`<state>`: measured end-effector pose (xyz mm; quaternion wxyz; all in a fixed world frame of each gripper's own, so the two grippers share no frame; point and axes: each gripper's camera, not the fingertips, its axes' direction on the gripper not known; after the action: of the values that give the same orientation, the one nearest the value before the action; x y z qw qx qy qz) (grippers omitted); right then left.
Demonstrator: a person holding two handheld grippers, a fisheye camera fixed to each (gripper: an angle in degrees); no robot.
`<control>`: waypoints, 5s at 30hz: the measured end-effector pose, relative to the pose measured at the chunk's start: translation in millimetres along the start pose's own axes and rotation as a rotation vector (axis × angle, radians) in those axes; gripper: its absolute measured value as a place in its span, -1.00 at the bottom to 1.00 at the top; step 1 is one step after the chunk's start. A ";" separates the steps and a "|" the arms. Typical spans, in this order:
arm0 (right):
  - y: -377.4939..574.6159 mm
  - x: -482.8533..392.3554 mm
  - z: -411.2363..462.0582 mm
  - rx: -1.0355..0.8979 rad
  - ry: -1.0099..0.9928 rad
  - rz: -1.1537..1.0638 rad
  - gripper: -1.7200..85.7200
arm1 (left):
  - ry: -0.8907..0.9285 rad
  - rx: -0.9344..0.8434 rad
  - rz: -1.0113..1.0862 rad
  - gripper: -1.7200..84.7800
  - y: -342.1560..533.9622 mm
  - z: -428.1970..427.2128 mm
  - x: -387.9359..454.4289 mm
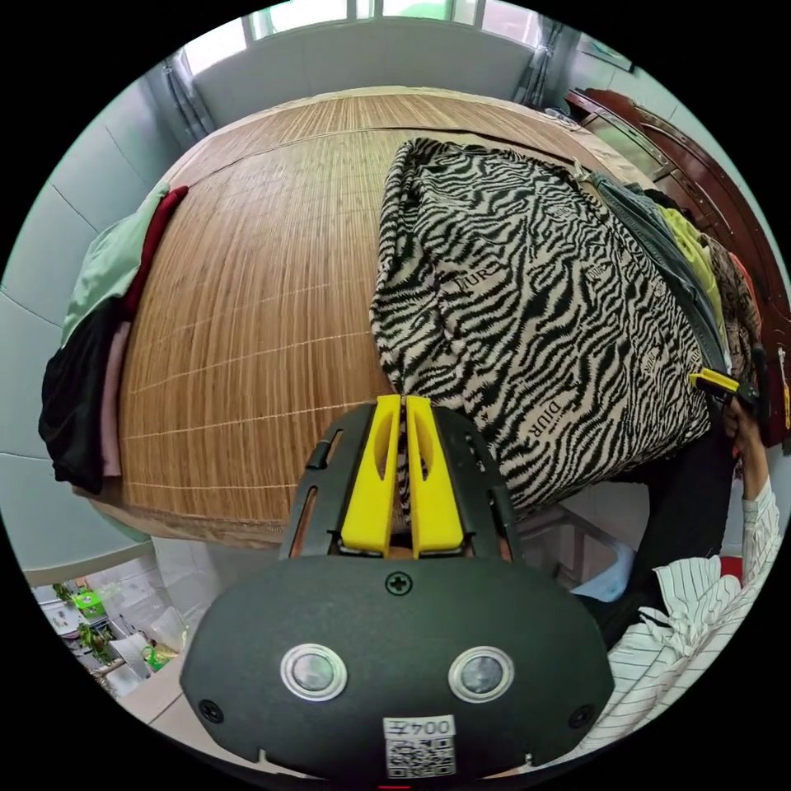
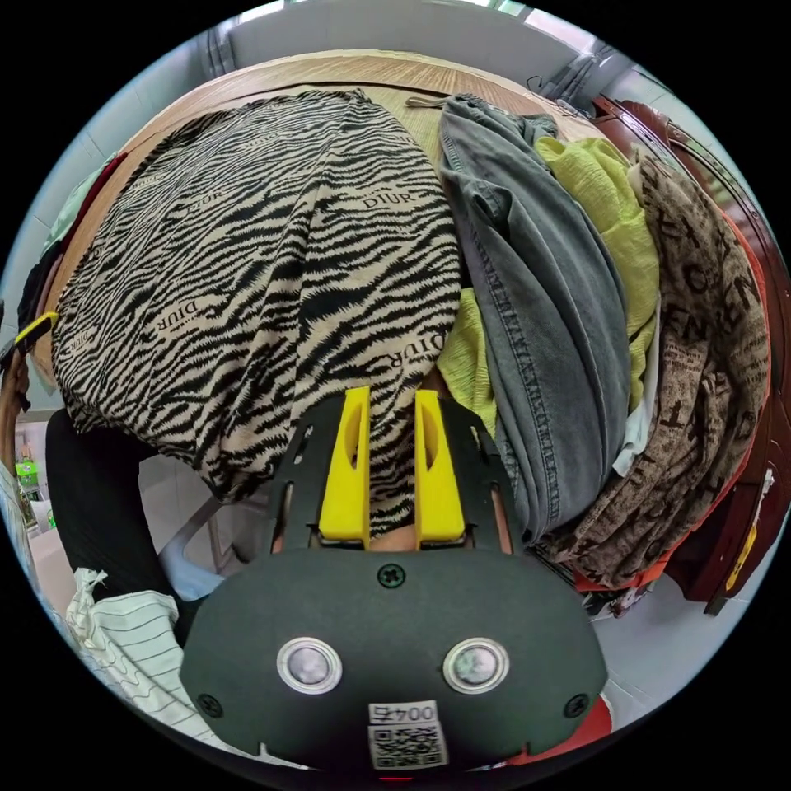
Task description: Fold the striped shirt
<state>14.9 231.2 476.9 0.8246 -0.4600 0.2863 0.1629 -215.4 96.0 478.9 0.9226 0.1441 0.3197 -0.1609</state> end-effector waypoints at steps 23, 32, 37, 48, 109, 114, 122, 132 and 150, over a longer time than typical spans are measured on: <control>-71.9 89.5 -33.7 -0.118 0.119 -0.117 -0.85 | -0.414 -0.282 -0.072 -0.79 -98.5 3.4 -123.5; -18.9 131.8 -89.7 0.215 0.026 0.083 -0.78 | -0.300 -0.044 -0.369 -0.74 -40.9 -84.3 -175.7; -38.5 112.4 -82.5 0.392 -0.183 0.069 -0.80 | 0.013 0.185 -0.232 -0.79 -76.5 -89.1 -74.4; -189.7 27.9 -9.7 0.365 -0.213 -0.103 -0.85 | -0.021 0.125 -0.293 -0.82 -140.4 25.6 28.2; 39.2 61.3 129.7 0.072 -0.638 -0.036 -0.82 | 0.328 0.125 -0.214 -0.69 241.8 -79.2 -106.2; 57.6 125.6 118.2 0.150 -0.601 0.222 -0.83 | 0.367 0.125 -0.275 -0.69 260.6 -71.2 -116.3; 60.8 -17.9 67.2 0.311 -0.269 -0.410 -0.75 | 0.535 0.169 -0.400 -0.70 279.7 -64.1 -138.8; 26.2 -87.8 69.1 0.230 -0.134 -0.763 -0.69 | 0.608 0.168 -0.527 -0.75 299.0 -57.4 -160.7; 33.5 -123.3 52.9 0.165 -0.122 -0.670 -0.89 | 0.562 0.134 -0.523 -0.91 336.6 -78.8 -177.4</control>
<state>-82.4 293.1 553.2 0.8821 -0.4498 0.0816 -0.1132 -259.3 466.6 587.3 0.7155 0.1562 0.5746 -0.3655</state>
